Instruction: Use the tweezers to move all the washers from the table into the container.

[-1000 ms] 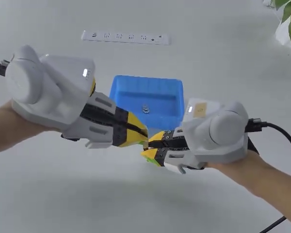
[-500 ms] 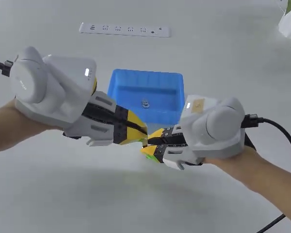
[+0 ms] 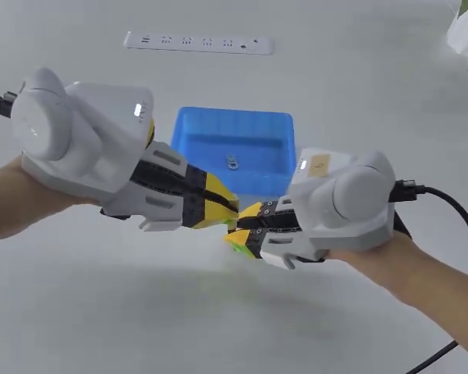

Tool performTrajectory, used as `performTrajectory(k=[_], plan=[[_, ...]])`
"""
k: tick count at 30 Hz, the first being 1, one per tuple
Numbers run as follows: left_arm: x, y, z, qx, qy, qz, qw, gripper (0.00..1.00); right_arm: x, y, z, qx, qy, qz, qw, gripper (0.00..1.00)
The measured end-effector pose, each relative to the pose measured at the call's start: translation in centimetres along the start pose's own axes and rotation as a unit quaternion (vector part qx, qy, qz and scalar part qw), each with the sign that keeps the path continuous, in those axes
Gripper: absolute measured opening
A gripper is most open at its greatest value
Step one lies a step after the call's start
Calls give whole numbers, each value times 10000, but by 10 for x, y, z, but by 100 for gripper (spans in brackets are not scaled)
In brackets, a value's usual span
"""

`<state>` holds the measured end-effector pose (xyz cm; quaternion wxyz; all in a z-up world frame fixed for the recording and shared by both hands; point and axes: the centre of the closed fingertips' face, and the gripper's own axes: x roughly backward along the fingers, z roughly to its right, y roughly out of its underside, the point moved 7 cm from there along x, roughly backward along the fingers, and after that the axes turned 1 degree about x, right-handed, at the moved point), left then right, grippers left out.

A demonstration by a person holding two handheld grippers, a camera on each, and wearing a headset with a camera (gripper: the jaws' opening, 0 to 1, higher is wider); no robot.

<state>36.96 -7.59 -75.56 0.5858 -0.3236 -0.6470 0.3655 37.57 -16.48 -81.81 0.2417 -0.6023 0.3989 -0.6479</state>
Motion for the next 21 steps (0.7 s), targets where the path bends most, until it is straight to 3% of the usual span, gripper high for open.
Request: performTrajectory(k=[21], plan=[[-3,0,1,52,27,11,10000,7,2,4,0,-118,29,23,9999,12]])
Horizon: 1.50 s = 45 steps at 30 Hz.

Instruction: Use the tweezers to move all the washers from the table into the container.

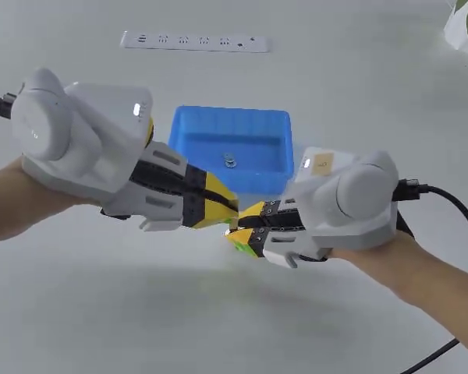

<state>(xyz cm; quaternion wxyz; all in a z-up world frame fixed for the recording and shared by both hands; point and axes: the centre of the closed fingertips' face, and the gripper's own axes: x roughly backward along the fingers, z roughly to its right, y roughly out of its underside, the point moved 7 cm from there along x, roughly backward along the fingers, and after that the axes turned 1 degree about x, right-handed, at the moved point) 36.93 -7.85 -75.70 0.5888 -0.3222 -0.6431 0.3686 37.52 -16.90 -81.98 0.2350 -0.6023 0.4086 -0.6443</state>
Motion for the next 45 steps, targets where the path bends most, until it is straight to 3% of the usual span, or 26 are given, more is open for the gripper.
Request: performTrajectory(k=[38,45], plan=[[2,3,-1,173,-33,17,9998,7,-4,2,0,38,-56,-25,10000,11],[9,0,-1,205,-78,56,9997,7,-1,-4,-2,99,-37,19,9999,10]])
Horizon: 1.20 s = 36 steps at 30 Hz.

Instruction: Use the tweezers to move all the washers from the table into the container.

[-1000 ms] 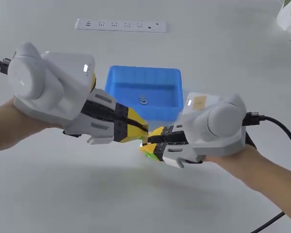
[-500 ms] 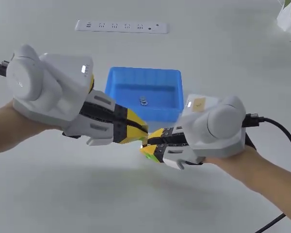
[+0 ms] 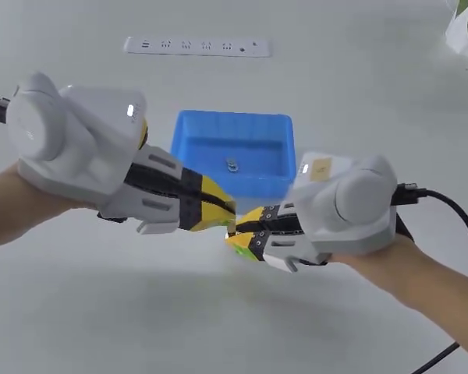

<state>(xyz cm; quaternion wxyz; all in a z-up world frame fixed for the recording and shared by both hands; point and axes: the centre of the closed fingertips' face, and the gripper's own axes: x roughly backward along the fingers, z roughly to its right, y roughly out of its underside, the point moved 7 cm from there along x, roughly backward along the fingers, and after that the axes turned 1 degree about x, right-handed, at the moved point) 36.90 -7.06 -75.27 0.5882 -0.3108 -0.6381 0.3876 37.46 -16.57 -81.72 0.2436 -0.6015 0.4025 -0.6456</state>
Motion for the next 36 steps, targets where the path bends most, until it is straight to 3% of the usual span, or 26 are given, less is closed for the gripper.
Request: performTrajectory(k=[16,36], plan=[[6,-7,6,-120,7,26,9999,7,3,-8,-6,132,15,87,9999,10],[22,-39,-7,-560,-81,42,9984,6,21,-37,8,325,331,426,9980,10]])
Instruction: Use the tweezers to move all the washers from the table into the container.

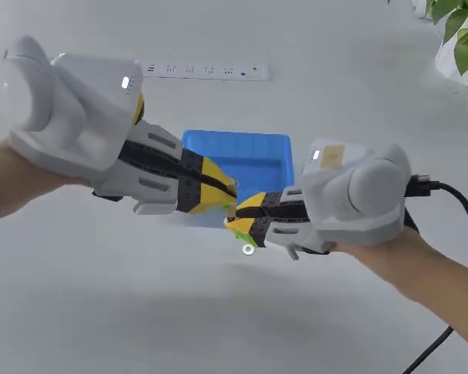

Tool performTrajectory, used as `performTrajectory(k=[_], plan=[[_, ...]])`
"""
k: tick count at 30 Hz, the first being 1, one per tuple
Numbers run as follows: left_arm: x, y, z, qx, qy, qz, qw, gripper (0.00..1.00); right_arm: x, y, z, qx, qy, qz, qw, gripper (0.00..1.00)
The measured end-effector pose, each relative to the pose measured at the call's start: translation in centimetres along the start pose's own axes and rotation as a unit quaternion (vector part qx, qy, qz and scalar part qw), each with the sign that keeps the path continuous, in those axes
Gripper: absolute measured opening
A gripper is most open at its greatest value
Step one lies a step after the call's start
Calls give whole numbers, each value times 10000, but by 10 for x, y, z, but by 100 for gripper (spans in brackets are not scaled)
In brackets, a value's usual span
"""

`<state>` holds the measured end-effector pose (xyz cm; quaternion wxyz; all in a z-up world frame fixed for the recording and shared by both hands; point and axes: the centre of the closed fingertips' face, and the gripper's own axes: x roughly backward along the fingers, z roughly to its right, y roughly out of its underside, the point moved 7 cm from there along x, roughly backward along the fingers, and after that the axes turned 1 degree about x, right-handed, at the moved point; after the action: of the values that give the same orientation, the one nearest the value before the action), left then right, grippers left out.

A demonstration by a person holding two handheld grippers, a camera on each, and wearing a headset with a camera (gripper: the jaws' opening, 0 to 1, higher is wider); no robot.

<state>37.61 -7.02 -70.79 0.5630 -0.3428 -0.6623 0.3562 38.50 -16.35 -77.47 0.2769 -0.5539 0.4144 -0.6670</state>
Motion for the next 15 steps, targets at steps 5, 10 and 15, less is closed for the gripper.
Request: performTrajectory(k=[5,10,15], plan=[[5,-9,-5,-113,-37,28,9999,6,4,-9,5,107,80,51,9999,10],[9,-16,-11,-209,-67,57,9997,6,8,-17,12,183,142,100,9997,10],[11,-22,-17,-300,-64,73,9995,6,10,-24,19,253,187,119,9994,10]])
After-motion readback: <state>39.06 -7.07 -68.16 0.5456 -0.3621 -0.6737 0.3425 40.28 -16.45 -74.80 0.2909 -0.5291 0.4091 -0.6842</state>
